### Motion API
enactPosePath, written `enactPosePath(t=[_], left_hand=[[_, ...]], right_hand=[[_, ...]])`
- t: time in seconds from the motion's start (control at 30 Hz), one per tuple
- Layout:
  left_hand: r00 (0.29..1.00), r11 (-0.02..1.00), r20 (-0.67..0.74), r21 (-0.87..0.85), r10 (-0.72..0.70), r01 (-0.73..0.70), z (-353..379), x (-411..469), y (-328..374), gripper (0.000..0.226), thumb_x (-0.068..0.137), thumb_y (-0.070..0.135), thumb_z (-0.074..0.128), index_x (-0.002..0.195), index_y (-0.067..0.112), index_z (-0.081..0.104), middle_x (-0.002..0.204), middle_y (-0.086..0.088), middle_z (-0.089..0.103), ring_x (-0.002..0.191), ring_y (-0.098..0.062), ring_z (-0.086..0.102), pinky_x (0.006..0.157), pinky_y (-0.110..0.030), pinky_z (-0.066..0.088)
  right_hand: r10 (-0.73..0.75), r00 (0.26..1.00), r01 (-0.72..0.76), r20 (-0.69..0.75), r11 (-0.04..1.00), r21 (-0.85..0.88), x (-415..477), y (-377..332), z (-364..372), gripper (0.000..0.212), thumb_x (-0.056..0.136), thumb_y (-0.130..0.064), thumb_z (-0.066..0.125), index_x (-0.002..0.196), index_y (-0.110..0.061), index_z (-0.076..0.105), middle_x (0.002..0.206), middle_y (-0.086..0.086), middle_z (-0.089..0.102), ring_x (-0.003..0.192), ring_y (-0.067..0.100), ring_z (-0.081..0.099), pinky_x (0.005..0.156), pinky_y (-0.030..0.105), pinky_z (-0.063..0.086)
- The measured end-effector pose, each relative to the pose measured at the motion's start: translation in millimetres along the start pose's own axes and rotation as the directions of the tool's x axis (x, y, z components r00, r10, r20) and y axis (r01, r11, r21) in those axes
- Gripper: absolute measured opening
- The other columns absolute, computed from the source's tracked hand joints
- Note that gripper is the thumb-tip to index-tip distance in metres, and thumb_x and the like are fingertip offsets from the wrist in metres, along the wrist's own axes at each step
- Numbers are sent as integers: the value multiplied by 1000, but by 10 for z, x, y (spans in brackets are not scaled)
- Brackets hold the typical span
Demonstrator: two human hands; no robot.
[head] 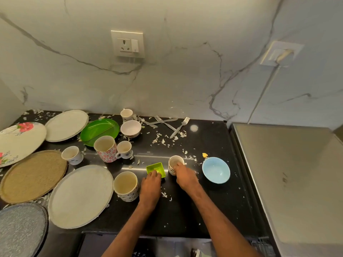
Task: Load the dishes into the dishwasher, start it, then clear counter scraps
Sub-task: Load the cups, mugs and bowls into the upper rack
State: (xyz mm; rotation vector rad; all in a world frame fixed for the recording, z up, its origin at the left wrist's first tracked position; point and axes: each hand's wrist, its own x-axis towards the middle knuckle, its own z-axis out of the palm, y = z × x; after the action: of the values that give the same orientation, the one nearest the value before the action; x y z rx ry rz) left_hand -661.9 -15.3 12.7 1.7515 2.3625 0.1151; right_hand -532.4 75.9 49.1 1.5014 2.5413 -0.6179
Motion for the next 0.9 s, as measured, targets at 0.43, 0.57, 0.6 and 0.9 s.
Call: enactPosePath(t=[0.43,0.57,0.6,0.9], left_hand=[[965,951,-244,-266,93,-159,-6,-268,354,32,93,18,60,125,16,59,123,-5,59,108,-25,60,78,-42,53],[995,593,74,-800,-61,96,118,-305,693,33,97,46,52,115,21,60,110,0,68,102,-22,66,82,-41,53],[980,455,197,-870,-35,191,126,-318,787,39,97,53,48,114,20,61,105,-4,71,97,-24,69,75,-40,55],[819,196,471,-882,328,428,13,-545,1687,56,96,61,42,116,15,66,101,-15,74,86,-22,69,70,-34,52]], right_hand=[[42,974,-19,-222,994,107,-980,302,461,53,86,0,51,132,-27,53,127,-2,59,104,28,62,82,44,55],[103,882,46,-460,953,300,-1233,474,581,41,89,-5,54,124,-24,64,114,-5,66,99,19,61,79,35,54],[121,858,73,-500,933,352,-1293,534,569,37,91,-8,54,123,-22,65,114,-4,68,100,18,62,82,32,54],[310,790,191,-528,695,694,-1787,1201,499,29,93,-14,58,121,-13,68,117,-1,71,107,11,67,95,26,53]])
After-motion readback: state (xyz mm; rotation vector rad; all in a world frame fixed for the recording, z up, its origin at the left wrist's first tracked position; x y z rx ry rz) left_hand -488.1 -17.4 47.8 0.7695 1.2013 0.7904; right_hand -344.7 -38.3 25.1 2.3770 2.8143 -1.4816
